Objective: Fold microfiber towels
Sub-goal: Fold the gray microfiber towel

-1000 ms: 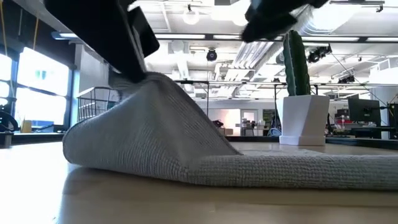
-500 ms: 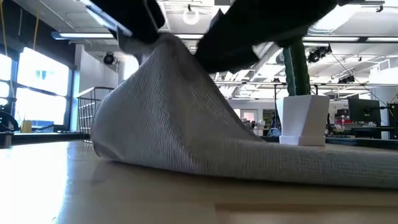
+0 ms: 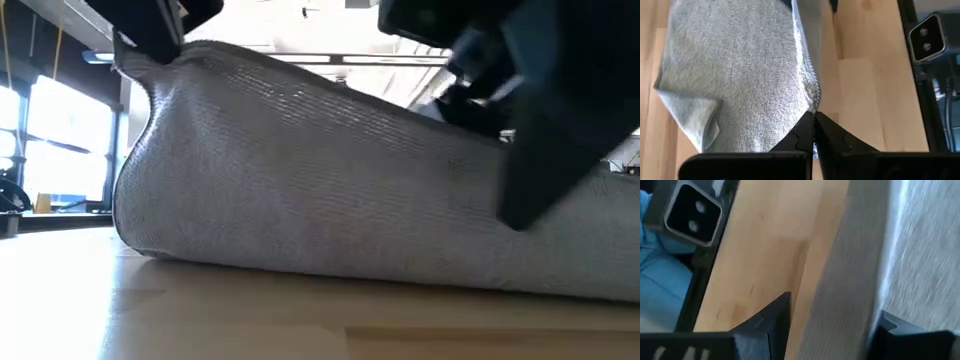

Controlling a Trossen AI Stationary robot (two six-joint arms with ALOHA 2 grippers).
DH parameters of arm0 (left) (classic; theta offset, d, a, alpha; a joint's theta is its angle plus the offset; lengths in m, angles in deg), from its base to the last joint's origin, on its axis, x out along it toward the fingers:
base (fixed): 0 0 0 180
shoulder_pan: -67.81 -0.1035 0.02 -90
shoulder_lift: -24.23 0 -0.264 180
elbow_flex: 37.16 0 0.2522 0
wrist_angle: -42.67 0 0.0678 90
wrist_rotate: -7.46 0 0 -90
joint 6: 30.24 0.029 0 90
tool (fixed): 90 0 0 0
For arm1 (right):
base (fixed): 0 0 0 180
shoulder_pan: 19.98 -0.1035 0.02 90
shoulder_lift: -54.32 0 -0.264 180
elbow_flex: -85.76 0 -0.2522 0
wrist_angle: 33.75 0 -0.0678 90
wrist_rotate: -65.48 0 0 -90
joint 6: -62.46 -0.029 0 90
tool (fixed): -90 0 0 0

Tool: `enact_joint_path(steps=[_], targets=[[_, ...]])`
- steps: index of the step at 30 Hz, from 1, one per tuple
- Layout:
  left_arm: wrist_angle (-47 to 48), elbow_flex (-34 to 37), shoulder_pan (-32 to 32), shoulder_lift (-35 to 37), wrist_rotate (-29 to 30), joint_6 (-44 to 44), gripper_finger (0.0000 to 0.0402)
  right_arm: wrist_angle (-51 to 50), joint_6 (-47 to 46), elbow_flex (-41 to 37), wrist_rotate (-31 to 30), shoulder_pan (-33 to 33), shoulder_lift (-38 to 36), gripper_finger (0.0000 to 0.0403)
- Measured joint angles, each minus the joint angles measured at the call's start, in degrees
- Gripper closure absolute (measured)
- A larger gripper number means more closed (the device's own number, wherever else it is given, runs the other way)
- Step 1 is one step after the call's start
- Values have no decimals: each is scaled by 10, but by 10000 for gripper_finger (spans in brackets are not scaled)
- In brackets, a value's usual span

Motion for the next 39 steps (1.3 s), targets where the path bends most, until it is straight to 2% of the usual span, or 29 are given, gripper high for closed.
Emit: enact_joint_path(steps=[7, 18, 23, 28, 30, 32, 35, 37, 39], targets=[[18, 0, 3, 0, 13, -17, 401, -77, -57, 0, 21, -22, -25, 236], [29, 0, 3, 0, 31, -21, 401, -156, -134, 0, -26, -66, -42, 244], [31, 0, 2, 0, 32, -21, 401, -205, -165, 0, -35, -77, -42, 290], [31, 0, 2, 0, 33, -21, 401, -239, -174, 0, -34, -78, -48, 379], [34, 0, -1, 6, 33, -20, 401, -266, -174, 3, -36, -74, -66, 395], [38, 0, -9, 19, 34, -19, 401, -333, -174, 28, -68, -67, -87, 389], [67, 0, -25, 52, 62, -5, 401, -484, -166, 96, -172, -55, -119, 398], [81, 0, -37, 81, 106, 16, 401, -569, -155, 148, -274, -49, -130, 400], [85, 0, -49, 117, 180, 46, 401, -623, -127, 196, -370, -37, -130, 397]])
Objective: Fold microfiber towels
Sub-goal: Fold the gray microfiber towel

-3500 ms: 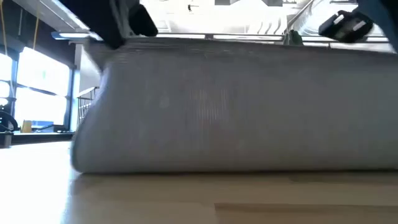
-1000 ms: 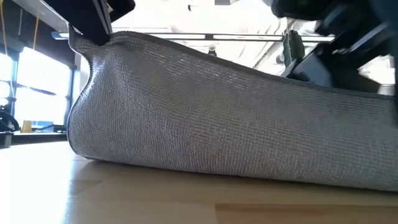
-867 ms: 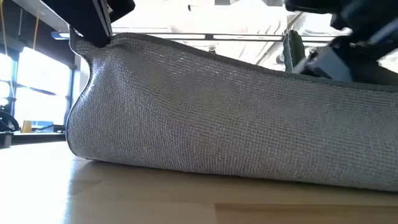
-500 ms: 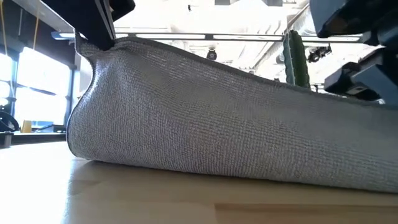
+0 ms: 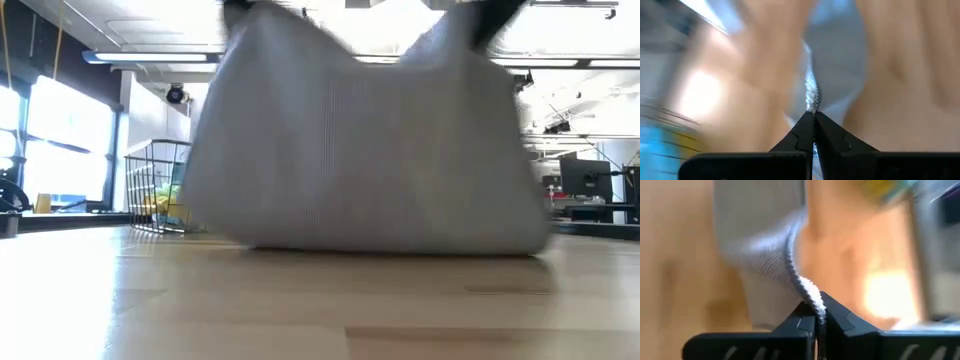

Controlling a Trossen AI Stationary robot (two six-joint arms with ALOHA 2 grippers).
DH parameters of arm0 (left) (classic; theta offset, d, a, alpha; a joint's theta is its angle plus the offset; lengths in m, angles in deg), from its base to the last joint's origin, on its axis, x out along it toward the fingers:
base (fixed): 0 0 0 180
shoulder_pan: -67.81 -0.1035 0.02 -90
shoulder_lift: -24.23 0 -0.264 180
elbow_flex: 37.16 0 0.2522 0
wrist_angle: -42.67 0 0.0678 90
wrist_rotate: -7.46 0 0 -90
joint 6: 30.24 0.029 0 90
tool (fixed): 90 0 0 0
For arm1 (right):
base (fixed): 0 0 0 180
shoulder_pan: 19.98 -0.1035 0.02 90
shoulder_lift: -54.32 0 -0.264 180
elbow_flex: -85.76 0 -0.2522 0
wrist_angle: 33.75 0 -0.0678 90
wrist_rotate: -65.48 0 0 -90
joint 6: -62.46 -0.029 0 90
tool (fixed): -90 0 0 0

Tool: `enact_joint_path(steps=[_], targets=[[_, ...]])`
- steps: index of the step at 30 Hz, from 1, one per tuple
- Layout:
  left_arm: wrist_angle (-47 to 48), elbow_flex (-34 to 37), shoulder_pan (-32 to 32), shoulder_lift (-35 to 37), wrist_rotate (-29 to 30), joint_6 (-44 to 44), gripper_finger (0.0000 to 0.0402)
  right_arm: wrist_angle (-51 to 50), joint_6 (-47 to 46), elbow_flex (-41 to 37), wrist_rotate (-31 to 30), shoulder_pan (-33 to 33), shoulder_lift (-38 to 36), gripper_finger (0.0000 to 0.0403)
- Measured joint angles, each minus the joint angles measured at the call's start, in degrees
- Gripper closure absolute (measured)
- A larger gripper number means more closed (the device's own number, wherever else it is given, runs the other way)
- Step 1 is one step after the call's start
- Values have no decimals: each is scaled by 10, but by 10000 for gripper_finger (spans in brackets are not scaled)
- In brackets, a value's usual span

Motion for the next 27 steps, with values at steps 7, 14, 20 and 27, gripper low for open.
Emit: enact_joint_path(steps=[7, 14, 20, 27], targets=[[-31, 0, -20, 110, 242, 30, 401, -46, 46, 92, -128, 71, 5, 402], [-96, 0, -21, 157, -196, -78, 401, -16, 145, 132, 229, 89, 6, 402], [-105, 0, -11, 161, 69, 42, 401, -72, 79, 175, -139, 89, 6, 402], [-160, 0, -25, 152, -113, -77, 401, -52, 161, 227, 124, 80, 4, 403]])
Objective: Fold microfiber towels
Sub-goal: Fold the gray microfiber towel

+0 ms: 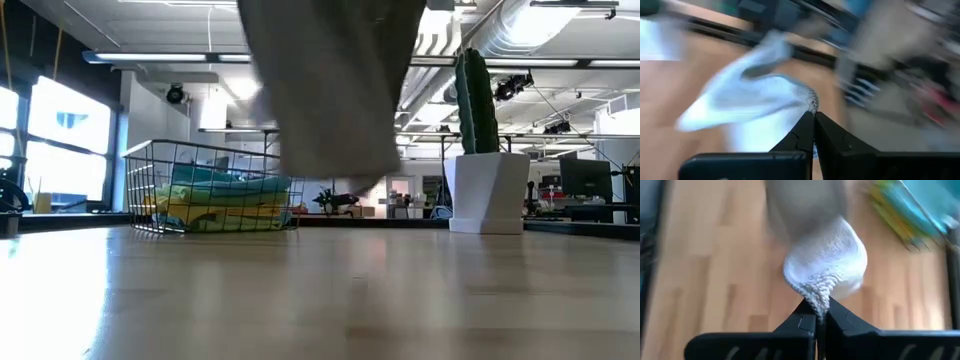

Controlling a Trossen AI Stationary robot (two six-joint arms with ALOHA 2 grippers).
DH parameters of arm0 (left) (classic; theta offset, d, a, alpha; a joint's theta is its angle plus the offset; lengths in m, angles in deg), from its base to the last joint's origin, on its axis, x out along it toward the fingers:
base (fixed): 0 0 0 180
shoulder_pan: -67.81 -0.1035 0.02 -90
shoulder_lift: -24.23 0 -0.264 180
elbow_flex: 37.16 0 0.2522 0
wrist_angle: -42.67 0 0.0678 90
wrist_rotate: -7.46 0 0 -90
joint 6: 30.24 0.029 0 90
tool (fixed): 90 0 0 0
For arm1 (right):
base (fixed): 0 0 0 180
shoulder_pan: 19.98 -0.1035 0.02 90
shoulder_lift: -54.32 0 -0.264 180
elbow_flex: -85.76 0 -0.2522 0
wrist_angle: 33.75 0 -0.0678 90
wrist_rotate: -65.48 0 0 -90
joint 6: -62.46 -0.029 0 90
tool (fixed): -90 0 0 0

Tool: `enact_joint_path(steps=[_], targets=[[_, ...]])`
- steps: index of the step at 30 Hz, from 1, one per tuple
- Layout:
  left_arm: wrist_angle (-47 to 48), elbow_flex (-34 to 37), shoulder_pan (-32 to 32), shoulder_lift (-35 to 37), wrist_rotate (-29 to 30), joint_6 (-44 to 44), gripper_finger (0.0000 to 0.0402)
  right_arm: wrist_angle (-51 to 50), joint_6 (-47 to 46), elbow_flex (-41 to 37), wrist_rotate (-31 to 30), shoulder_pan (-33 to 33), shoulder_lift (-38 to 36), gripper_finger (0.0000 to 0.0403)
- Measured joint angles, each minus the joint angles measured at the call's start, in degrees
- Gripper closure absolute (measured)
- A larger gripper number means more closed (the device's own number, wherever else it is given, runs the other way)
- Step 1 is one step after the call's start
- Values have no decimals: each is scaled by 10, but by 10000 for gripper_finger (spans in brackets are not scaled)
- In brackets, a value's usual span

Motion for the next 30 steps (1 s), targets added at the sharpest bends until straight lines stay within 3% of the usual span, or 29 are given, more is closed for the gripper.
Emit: enact_joint_path(steps=[1, 3, 6, 9, 16, 23, 25, 27, 30], targets=[[-10, 0, -5, 0, -61, 23, 401, 5, 24, 4, 17, -2, 1, 403], [-22, 0, -10, 0, -99, 52, 401, 1, 44, 14, -5, -6, 1, 403], [-19, 0, -11, 0, -43, 57, 401, -25, 51, 27, -74, -5, 1, 403], [9, 0, -11, 4, 8, 80, 401, -67, 58, 33, -98, -3, 1, 403], [108, 0, -32, -7, 38, 154, 401, -136, 19, -11, -129, 19, 1, 403], [154, 1, -76, -17, 207, 327, 401, -140, 35, -69, -274, 78, 1, 403], [147, 1, -82, -16, 236, 343, 401, -141, 10, -73, -297, 93, 1, 403], [149, 0, -87, -15, 231, 316, 401, -140, -18, -75, -286, 98, 1, 403], [167, 0, -81, -23, 135, 211, 401, -140, -56, -75, -195, 89, 1, 403]])
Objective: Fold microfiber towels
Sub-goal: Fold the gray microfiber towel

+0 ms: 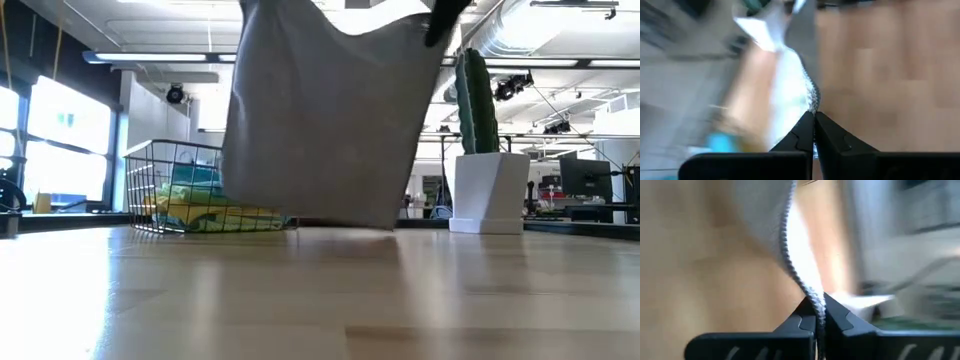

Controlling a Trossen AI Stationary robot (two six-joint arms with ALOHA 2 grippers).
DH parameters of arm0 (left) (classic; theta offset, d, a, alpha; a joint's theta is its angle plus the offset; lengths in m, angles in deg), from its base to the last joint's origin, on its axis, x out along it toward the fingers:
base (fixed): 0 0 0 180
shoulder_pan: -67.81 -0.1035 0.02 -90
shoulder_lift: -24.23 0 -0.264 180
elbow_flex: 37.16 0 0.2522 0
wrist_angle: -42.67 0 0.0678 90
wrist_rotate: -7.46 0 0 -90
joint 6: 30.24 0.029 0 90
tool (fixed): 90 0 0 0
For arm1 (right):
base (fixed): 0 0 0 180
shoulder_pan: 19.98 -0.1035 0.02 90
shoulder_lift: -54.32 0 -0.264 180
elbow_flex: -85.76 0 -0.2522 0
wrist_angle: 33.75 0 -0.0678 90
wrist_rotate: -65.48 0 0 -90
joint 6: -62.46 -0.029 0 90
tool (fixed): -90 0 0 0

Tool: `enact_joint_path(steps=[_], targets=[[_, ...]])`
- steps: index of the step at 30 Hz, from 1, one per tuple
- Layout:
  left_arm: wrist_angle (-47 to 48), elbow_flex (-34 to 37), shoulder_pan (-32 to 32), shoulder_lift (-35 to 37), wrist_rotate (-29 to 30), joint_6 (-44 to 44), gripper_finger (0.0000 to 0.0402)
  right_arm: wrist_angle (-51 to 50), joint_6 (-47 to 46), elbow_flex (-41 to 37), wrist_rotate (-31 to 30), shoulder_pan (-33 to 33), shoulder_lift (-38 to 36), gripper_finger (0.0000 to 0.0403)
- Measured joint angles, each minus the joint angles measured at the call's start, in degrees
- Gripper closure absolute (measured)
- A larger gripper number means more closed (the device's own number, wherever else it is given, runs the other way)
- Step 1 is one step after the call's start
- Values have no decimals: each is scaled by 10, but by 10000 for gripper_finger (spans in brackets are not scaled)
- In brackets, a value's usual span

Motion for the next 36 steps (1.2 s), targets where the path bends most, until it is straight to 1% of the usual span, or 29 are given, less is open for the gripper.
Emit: enact_joint_path(steps=[2, 3, 4, 7, 10, 13, 15, 18, 22, 25, 26, 31, 34, 36], targets=[[-1, -1, 10, -18, -70, -70, 401, 3, -42, 0, 109, -10, 6, 403], [3, 0, 18, -30, -97, -103, 401, 2, -60, 0, 154, -19, 12, 403], [3, 0, 28, -47, -115, -130, 401, 3, -71, 0, 186, -29, 19, 403], [-7, 0, 58, -106, -147, -178, 401, 8, -78, -1, 230, -70, 43, 403], [-30, 0, 86, -171, -184, -203, 401, 18, -103, -1, 268, -108, 72, 403], [-66, 1, 111, -224, -195, -214, 401, 26, -128, -1, 276, -144, 100, 403], [-89, 0, 126, -248, -199, -211, 401, 32, -138, -1, 283, -164, 120, 403], [-120, 0, 144, -270, -231, -210, 401, 55, -142, -1, 303, -190, 149, 403], [-126, 0, 160, -270, -276, -210, 401, 111, -96, -1, 347, -205, 184, 403], [-129, 0, 161, -266, -284, -204, 401, 145, -47, -1, 391, -204, 203, 403], [-134, 0, 159, -264, -287, -201, 401, 153, -32, -1, 397, -202, 207, 403], [-119, 1, 149, -271, -317, -194, 401, 178, 10, -1, 386, -194, 210, 403], [-124, 0, 148, -273, -313, -181, 401, 184, 33, -1, 362, -192, 210, 403], [-121, 0, 145, -275, -314, -174, 401, 226, 48, -29, 353, -191, 204, 403]])
